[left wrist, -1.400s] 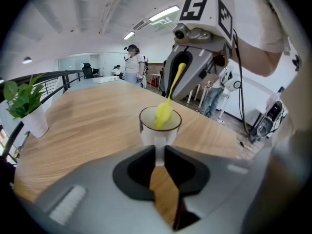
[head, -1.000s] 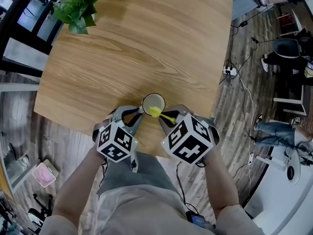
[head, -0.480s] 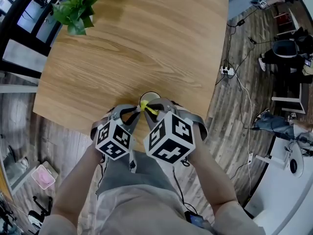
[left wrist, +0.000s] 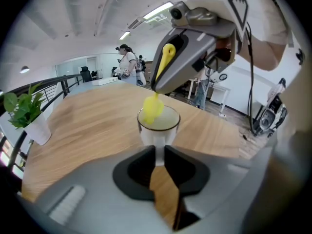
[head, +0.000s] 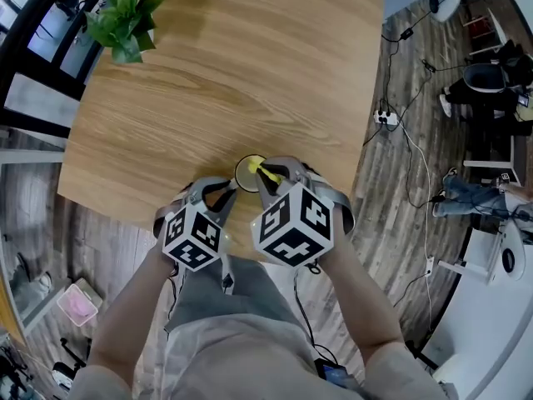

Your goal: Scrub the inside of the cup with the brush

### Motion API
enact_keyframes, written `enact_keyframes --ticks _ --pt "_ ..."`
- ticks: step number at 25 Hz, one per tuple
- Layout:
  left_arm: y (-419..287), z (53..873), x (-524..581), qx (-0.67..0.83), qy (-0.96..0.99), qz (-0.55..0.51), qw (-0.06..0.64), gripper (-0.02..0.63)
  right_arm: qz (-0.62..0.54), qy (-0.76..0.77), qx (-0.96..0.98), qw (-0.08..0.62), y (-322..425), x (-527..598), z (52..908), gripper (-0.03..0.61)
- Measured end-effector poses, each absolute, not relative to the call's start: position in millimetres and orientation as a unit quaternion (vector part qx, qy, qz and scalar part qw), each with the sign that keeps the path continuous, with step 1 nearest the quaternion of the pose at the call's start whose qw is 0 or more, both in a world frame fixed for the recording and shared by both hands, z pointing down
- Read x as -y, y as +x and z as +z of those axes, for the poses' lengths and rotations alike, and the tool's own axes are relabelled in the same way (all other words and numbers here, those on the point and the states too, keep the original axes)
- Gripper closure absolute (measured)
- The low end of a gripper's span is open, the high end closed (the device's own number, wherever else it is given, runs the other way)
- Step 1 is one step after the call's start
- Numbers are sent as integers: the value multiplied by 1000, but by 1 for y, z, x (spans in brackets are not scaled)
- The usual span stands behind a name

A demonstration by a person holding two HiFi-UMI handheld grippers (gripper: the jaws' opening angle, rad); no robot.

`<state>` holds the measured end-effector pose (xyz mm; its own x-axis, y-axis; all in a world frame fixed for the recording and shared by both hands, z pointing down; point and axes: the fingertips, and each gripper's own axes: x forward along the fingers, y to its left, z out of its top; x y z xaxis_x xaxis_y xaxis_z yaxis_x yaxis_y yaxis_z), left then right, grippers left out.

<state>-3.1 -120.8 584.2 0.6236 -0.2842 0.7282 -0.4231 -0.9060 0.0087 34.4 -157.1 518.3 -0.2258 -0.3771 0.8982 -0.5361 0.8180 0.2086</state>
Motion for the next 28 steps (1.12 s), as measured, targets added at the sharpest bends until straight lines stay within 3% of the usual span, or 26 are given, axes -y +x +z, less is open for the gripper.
enact_keyframes --ticks 17,23,28 --pt "-4 570 122 239 893 379 45 534 157 321 789 500 70 124 501 549" --pt "-19 541 127 286 889 342 105 528 165 342 796 472 77 115 482 549" --pt "-31 500 137 327 889 296 123 569 168 379 799 435 80 112 461 549"
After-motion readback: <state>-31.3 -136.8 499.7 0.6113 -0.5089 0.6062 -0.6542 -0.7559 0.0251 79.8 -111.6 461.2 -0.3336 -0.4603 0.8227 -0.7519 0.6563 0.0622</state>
